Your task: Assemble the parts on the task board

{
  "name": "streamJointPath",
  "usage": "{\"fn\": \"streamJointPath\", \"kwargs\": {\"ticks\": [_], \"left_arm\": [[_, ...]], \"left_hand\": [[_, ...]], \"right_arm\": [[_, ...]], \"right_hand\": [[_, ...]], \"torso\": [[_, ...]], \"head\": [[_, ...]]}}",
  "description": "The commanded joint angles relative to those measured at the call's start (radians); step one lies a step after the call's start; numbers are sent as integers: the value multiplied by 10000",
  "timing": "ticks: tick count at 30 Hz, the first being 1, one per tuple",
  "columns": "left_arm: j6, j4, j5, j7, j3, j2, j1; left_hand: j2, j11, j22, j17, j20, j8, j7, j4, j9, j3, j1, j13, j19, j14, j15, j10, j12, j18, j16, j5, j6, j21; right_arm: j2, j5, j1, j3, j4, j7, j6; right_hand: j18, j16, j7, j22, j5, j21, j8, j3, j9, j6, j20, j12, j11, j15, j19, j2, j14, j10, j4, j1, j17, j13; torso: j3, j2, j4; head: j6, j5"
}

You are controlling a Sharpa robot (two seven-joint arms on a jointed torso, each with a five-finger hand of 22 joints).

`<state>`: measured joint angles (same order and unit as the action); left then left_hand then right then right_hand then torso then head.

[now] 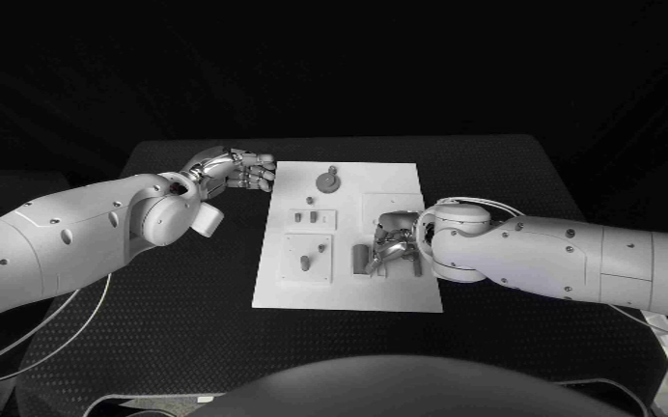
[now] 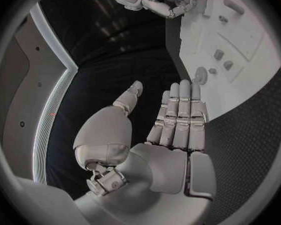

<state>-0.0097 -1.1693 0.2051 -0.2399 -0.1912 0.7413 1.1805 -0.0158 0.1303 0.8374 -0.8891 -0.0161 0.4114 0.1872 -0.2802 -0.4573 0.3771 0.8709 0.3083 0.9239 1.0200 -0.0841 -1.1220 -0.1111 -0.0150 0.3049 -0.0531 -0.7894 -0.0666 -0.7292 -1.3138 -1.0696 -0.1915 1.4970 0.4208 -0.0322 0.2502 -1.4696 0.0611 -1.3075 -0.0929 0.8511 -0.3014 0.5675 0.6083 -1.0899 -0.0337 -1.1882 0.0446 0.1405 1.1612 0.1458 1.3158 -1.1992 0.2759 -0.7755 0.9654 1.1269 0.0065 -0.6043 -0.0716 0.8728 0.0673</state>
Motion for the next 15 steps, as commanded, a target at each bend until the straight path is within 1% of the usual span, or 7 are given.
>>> {"fn": "streamJointPath", "kwargs": {"ticks": [1, 3, 9, 13, 15], "left_arm": [[101, -26, -7, -77, 9, -3, 6], [101, -31, -7, -75, 9, 1, 6], [91, -34, -7, -72, 9, 8, 7], [90, -37, -7, -71, 9, 12, 7], [91, -36, -7, -72, 9, 13, 7]], "left_hand": [[-17, -38, -14, -7, 26, 35, -10, -21, 9, 42, -73, -17, -57, -76, -29, 32, -51, 140, -61, 37, 45, -22], [-17, -38, -13, -7, 27, 35, -10, -21, 10, 43, -73, -18, -58, -78, -29, 31, -52, 140, -62, 37, 45, -23], [-16, -39, -13, -8, 29, 38, -11, -21, 11, 43, -74, -19, -63, -81, -31, 30, -54, 139, -64, 37, 44, -23], [-17, -40, -12, -8, 30, 40, -11, -22, 12, 43, -74, -20, -65, -83, -32, 29, -55, 138, -65, 37, 43, -24], [-18, -40, -12, -8, 31, 41, -11, -22, 12, 44, -74, -20, -67, -84, -33, 29, -55, 138, -65, 37, 43, -24]], "right_arm": [[12, -582, 2, 1, -32, 97, -101], [21, -611, 2, 1, -38, 99, -124], [16, -641, 2, 1, -9, 105, -164], [-34, -590, 2, 1, 10, 35, -170], [-98, -521, 2, 1, 52, -1, -210]], "right_hand": [[116, -30, 40, -195, -4, -37, 14, -71, 14, -61, -10, -40, 1, 42, 55, -145, 45, -73, 50, -42, 28, 27], [116, -39, 39, -197, -3, -33, 12, -105, 16, -69, -9, -48, 4, 44, 54, -252, 50, -88, 69, -38, 43, 43], [116, -48, 35, -198, -2, -29, 13, -175, 17, -78, -5, -51, 6, 46, 53, -390, 51, -102, 67, 17, 56, 61], [116, -46, 36, -198, -1, -30, 15, -193, 16, -76, -4, -51, 6, 46, 50, -386, 45, -104, 69, 34, 44, 65], [116, -42, 36, -198, -2, -32, 19, -221, 14, -74, -2, -38, 6, 46, 43, -345, 34, -94, 72, 59, 25, 57]], "torso": [[-3, -2, 0], [-3, -3, 0], [2, 0, -1], [1, 0, -1], [2, -1, -1]], "head": [[-2, 5], [-2, 7], [-2, -1], [-2, -3], [-2, -9]]}}
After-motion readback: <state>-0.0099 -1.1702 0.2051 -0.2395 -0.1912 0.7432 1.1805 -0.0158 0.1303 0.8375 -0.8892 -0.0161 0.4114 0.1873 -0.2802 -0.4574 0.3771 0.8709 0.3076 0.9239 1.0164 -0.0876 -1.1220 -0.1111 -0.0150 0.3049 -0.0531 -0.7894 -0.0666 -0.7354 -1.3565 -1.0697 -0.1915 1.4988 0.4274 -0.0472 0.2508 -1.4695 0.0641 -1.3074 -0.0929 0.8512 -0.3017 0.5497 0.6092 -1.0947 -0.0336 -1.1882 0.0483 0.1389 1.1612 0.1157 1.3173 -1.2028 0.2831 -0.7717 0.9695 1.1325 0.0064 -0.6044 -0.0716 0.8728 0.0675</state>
